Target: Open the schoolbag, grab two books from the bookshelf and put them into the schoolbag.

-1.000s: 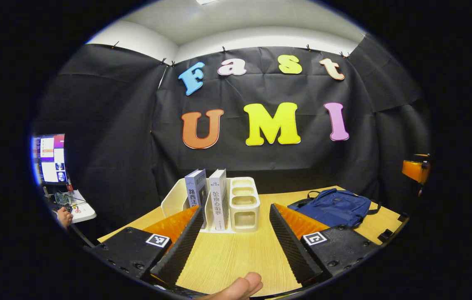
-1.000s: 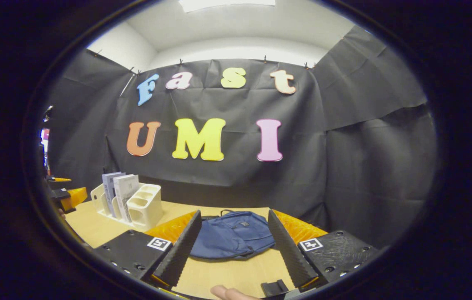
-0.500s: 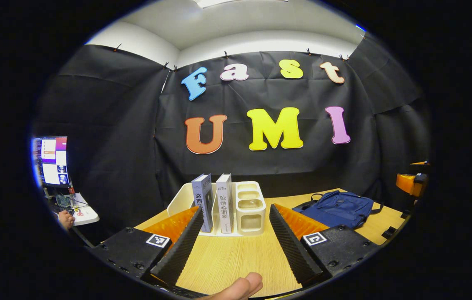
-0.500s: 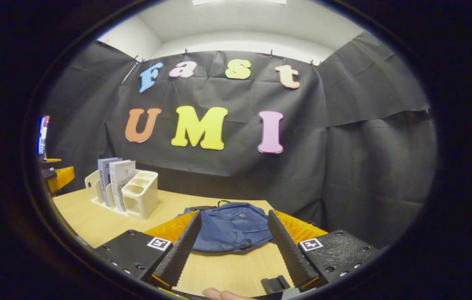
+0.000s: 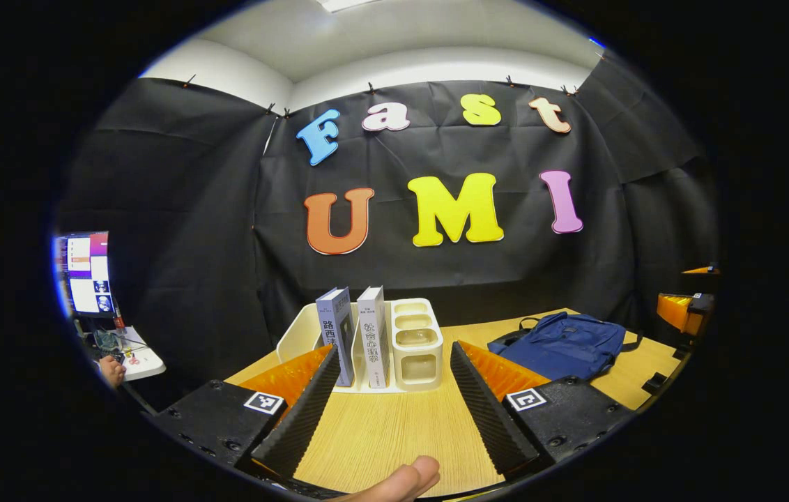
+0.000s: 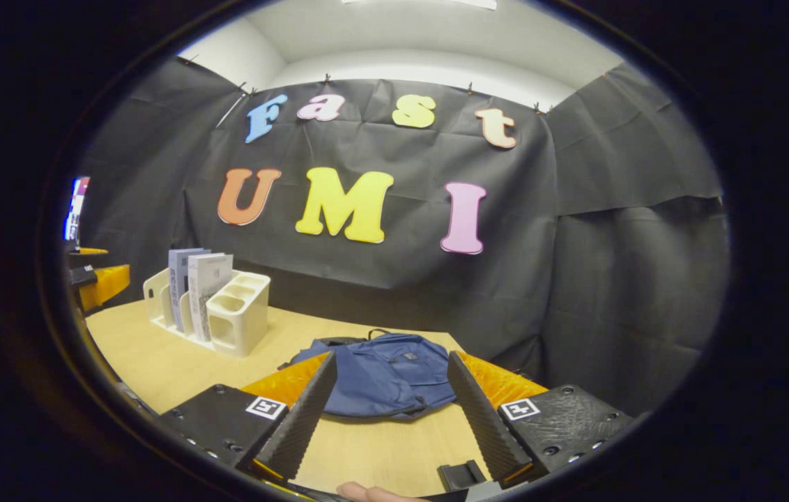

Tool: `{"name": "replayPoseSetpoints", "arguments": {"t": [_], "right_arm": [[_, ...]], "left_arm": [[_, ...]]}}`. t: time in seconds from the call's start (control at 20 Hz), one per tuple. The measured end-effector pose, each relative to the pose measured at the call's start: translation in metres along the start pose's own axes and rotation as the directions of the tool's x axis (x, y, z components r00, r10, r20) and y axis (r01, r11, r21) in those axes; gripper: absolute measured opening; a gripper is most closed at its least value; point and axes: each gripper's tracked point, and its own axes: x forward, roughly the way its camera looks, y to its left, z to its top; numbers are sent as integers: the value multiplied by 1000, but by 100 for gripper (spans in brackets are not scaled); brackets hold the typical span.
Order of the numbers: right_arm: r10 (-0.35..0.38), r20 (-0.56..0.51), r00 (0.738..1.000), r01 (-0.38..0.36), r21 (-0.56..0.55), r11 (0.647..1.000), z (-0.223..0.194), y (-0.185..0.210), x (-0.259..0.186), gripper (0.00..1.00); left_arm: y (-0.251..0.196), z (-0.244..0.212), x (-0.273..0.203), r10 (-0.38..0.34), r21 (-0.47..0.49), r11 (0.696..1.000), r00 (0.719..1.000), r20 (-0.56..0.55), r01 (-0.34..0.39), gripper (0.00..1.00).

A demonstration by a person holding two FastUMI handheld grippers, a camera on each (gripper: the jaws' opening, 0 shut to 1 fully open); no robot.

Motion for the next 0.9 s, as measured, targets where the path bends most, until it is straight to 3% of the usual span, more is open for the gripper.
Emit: {"name": "replayPoseSetpoints", "arguments": {"t": [0.25, 0.5, 0.9], "right_arm": [[61, -55, 997, -64, -57, 996, -31, 31, 25, 95], [91, -137, 986, -107, -118, 987, -59, 68, 66, 96], [155, -279, 948, -225, -241, 944, -98, 151, 135, 96]], "left_arm": [[1, 0, 6, 30, 56, 998, 999, 17, -30, 99], [1, -9, 12, 28, 51, 998, 1000, -1, -28, 99], [23, -18, 21, 58, 18, 998, 998, -25, -58, 99]]}}
